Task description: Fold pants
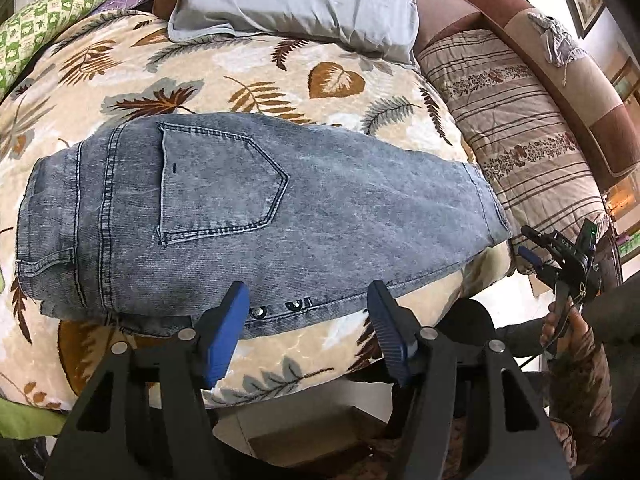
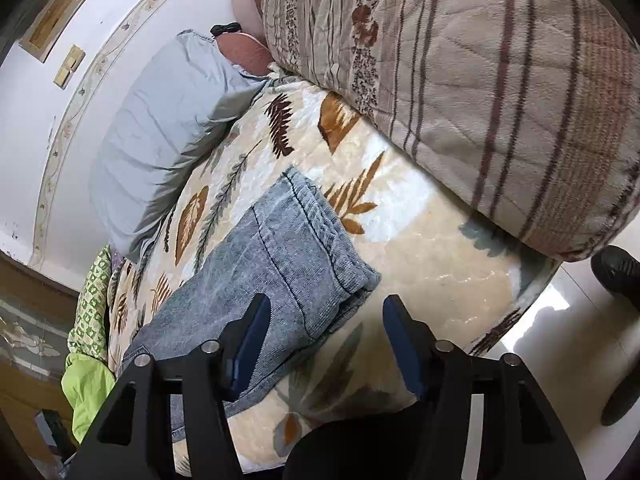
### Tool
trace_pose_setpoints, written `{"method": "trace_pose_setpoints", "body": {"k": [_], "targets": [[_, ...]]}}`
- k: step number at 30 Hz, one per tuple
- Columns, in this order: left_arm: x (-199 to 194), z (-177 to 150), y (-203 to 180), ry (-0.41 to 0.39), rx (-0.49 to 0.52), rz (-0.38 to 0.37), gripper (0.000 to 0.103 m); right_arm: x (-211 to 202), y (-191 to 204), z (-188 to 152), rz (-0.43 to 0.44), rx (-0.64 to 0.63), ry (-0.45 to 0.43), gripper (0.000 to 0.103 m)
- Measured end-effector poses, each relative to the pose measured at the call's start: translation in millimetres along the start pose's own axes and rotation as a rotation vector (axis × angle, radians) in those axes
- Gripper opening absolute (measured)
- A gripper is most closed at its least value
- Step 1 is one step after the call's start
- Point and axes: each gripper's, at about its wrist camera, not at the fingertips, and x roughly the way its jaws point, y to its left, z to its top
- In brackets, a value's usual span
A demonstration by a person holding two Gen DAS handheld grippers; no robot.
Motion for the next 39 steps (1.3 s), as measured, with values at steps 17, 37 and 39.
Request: {"method": "trace_pose_setpoints", "body": {"k": [17, 37, 39], "targets": [[20, 57, -58, 0.017, 0.198, 0.015, 0.065, 12, -8, -10, 0.007, 0.016, 0.033, 0.071], [200, 206, -240, 0.346, 0.489, -0.089, 0.069, 48, -44, -11, 0.181, 0.035, -0.02, 0.077], [216, 205, -255, 0.396, 0.499, -0.14, 0.069, 49, -45, -12, 0.194, 0.029, -0.031, 0.078]]}}
